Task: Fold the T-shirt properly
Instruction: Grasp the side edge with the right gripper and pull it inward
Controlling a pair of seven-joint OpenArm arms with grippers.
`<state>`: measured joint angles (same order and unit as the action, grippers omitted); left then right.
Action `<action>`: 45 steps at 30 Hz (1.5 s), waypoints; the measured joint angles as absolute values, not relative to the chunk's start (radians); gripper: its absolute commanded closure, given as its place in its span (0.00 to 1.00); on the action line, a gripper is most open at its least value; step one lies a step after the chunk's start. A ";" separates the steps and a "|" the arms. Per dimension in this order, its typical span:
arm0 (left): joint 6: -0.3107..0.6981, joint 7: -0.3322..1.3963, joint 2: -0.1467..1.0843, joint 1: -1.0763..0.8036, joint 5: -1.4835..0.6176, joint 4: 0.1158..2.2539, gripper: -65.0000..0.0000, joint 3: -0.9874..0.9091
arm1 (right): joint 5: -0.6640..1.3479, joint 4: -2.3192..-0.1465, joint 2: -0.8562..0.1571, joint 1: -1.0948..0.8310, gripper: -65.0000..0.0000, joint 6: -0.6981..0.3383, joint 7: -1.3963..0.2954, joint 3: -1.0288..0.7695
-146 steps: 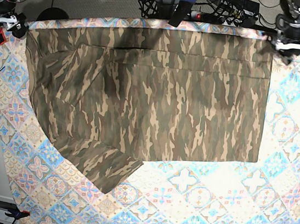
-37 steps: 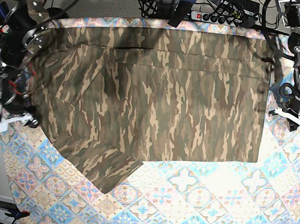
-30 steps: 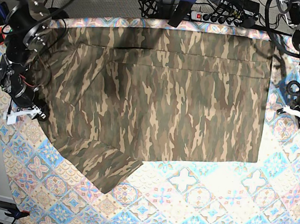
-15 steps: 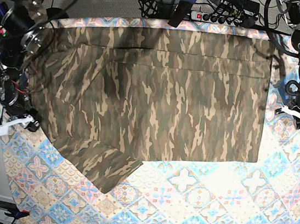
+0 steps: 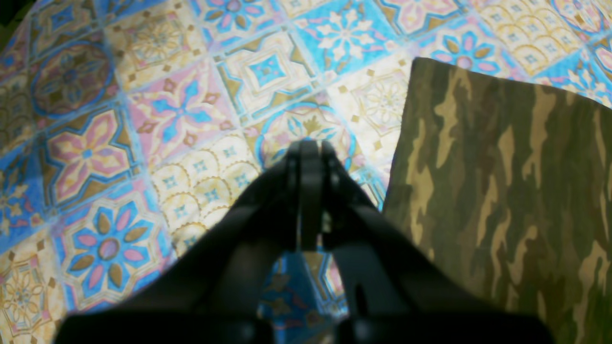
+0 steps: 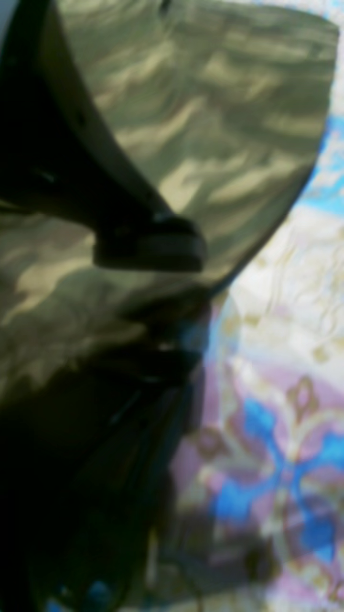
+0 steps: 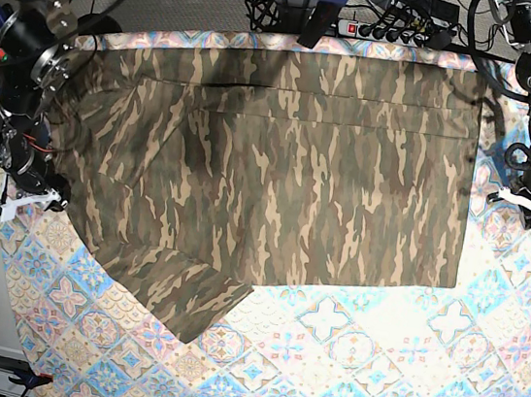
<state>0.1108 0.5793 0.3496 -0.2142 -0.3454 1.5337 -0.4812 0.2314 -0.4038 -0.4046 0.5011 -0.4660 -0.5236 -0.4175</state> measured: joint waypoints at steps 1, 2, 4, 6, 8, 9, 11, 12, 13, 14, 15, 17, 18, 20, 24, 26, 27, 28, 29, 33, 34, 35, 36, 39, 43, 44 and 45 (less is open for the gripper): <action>0.110 0.579 0.350 -0.215 -0.345 1.534 1.00 -0.481 | 0.225 -0.404 -0.402 0.500 0.59 -0.467 -0.519 -0.416; 0.110 0.579 0.350 -0.215 -0.345 1.534 1.00 -0.481 | 0.218 -0.404 -0.401 0.500 0.59 -0.468 -0.517 -0.419; 0.110 0.579 0.350 -0.216 -0.345 1.534 1.00 -0.481 | 0.212 -0.404 -0.399 0.501 0.59 -0.470 -0.517 -0.419; 0.110 0.579 0.350 -0.217 -0.345 1.534 1.00 -0.481 | 0.210 -0.404 -0.399 0.501 0.59 -0.470 -0.517 -0.419; 0.110 0.579 0.350 -0.217 -0.345 1.534 1.00 -0.481 | 0.210 -0.404 -0.399 0.501 0.59 -0.471 -0.517 -0.416; 0.110 0.579 0.350 -0.217 -0.345 1.534 1.00 -0.481 | 0.210 -0.404 -0.400 0.501 0.59 -0.471 -0.519 -0.415; 0.110 0.579 0.350 -0.216 -0.345 1.534 1.00 -0.481 | 0.186 -0.404 -0.400 0.501 0.59 -0.471 -0.514 -0.388; 0.110 0.579 0.350 -0.216 -0.345 1.534 1.00 -0.481 | 0.183 -0.404 -0.402 0.503 0.59 -0.472 -0.512 -0.367; 0.110 0.579 0.351 -0.216 -0.345 1.534 1.00 -0.481 | 0.183 -0.404 -0.402 0.505 0.59 -0.471 -0.512 -0.354; 0.110 0.580 0.352 -0.217 -0.345 1.534 1.00 -0.481 | 0.183 -0.405 -0.402 0.506 0.59 -0.470 -0.511 -0.343; 0.110 0.580 0.352 -0.217 -0.345 1.534 1.00 -0.481 | 0.183 -0.405 -0.402 0.506 0.59 -0.471 -0.509 -0.337; 0.110 0.579 0.352 -0.216 -0.345 1.534 1.00 -0.481 | 0.183 -0.405 -0.402 0.506 0.61 -0.470 -0.508 -0.328; 0.111 0.580 0.352 -0.217 -0.345 1.534 1.00 -0.481 | 0.183 -0.405 -0.402 0.506 0.64 -0.470 -0.508 -0.328; 0.110 0.579 0.352 -0.220 -0.345 1.534 1.00 -0.481 | 0.183 -0.405 -0.402 0.506 0.73 -0.470 -0.509 -0.328; 0.109 0.582 0.351 -0.238 -0.345 1.533 1.00 -0.481 | 0.180 -0.405 -0.401 0.506 0.98 -0.470 -0.517 -0.327; 0.110 0.583 0.352 -0.238 -0.345 1.533 1.00 -0.481 | 0.183 -0.405 -0.399 0.504 1.00 -0.471 -0.517 -0.327; 0.110 0.583 0.352 -0.235 -0.345 1.533 1.00 -0.480 | 0.183 -0.406 -0.400 0.504 1.00 -0.471 -0.520 -0.327; 0.110 0.583 0.352 -0.233 -0.345 1.533 1.00 -0.479 | 0.180 -0.407 -0.399 0.504 1.00 -0.471 -0.520 -0.328; 0.110 0.583 0.352 -0.233 -0.345 1.533 1.00 -0.479 | 0.180 -0.409 -0.399 0.504 1.00 -0.471 -0.520 -0.329; 0.110 0.583 0.348 -0.236 -0.345 1.533 1.00 -0.475 | 0.169 -0.516 -0.393 0.468 1.00 -0.475 -0.555 -0.329; 0.110 0.587 0.348 -0.237 -0.345 1.533 1.00 -0.475 | 0.182 -0.558 -0.393 0.447 1.00 -0.477 -0.574 -0.329; 0.110 0.586 0.349 -0.238 -0.345 1.533 1.00 -0.475 | 0.177 -0.610 -0.392 0.425 1.00 -0.479 -0.603 -0.330; 0.110 0.586 0.349 -0.237 -0.345 1.533 1.00 -0.474 | 0.176 -0.651 -0.390 0.408 1.00 -0.482 -0.630 -0.339; 0.110 0.586 0.349 -0.236 -0.345 1.533 1.00 -0.475 | 0.177 -0.746 -0.371 0.366 1.00 -0.474 -0.684 -0.400; 0.110 0.586 0.349 -0.236 -0.345 1.533 1.00 -0.475 | 0.180 -0.809 -0.365 0.340 1.00 -0.474 -0.776 -0.442; 0.110 0.586 0.349 -0.236 -0.345 1.533 1.00 -0.475 | 0.179 -0.830 -0.363 0.329 1.00 -0.474 -0.790 -0.447; 0.110 0.586 0.349 -0.236 -0.345 1.533 1.00 -0.475 | 0.183 -0.847 -0.360 0.318 1.00 -0.474 -0.799 -0.449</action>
